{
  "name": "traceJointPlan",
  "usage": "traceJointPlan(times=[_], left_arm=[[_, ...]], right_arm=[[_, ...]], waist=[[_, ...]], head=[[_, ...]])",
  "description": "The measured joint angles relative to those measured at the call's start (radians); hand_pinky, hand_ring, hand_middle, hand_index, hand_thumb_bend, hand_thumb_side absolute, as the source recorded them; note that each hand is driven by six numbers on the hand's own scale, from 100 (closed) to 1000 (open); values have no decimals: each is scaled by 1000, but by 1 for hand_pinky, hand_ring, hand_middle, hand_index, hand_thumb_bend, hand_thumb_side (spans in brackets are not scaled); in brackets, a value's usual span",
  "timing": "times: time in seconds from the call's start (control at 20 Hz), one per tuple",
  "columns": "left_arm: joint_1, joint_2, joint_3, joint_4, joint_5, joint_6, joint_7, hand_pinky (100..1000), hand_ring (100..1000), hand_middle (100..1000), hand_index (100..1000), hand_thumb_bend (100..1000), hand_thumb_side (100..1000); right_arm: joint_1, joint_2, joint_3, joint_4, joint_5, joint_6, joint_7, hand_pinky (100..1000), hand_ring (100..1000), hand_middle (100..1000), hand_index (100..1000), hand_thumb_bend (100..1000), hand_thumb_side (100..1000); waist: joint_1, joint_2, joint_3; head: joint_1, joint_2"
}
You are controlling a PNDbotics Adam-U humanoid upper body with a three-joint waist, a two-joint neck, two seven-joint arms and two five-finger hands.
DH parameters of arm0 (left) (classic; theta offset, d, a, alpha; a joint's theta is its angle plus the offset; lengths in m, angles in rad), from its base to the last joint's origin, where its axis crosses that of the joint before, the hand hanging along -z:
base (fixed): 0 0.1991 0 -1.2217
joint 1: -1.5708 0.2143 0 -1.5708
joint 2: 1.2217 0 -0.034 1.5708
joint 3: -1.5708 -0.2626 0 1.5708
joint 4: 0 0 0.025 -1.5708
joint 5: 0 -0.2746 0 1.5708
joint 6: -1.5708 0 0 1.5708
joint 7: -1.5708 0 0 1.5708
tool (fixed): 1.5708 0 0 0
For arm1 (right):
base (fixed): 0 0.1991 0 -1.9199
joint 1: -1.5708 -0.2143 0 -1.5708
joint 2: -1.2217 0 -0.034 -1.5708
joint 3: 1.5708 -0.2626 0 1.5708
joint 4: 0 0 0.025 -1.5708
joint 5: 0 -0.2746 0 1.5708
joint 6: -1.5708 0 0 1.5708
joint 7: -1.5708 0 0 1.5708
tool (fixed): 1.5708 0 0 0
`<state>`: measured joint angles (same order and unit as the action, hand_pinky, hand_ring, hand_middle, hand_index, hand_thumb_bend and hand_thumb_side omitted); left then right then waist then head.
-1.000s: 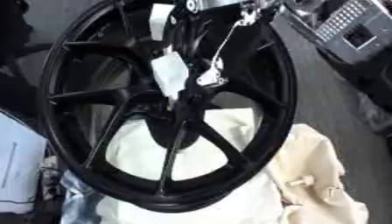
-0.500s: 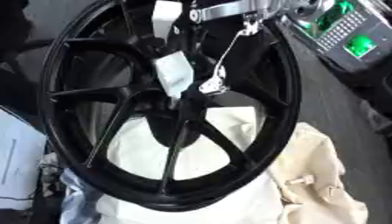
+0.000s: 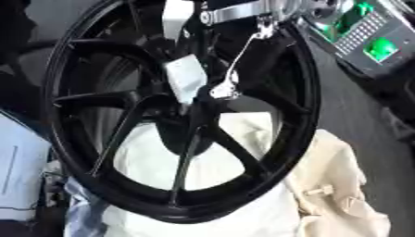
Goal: Pull the pin out of the wheel hub.
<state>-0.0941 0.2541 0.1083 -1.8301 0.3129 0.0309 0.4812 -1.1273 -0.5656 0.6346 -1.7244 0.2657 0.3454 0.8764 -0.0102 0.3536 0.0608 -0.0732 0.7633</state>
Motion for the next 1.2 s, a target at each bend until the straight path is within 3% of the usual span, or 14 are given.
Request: traceJointPlan(times=[0.35, 0.4, 0.5, 1.2], left_arm=[[0, 0, 0, 0, 0, 0, 0, 760, 752, 714, 716, 190, 895], [0, 0, 0, 0, 0, 0, 0, 760, 752, 713, 716, 190, 895], [0, -1, 0, 0, 0, 0, 0, 760, 752, 712, 716, 191, 896], [0, -9, 3, 1, -1, 0, 0, 762, 752, 707, 716, 195, 899]], right_arm=[[1, 9, -7, 2, -16, 23, -23, 816, 688, 572, 723, 225, 165], [1, 11, -8, 4, -16, 23, -24, 814, 682, 557, 715, 244, 106], [2, 16, -10, 9, -16, 23, -24, 813, 665, 511, 691, 270, 100], [10, 28, -12, 27, -4, -18, -9, 799, 607, 443, 624, 215, 100]], waist=[[0, 3, 2], [0, 5, 3], [0, 6, 5], [-6, 7, 12]], head=[[0, 0], [0, 0], [-1, 0], [-7, -1]])
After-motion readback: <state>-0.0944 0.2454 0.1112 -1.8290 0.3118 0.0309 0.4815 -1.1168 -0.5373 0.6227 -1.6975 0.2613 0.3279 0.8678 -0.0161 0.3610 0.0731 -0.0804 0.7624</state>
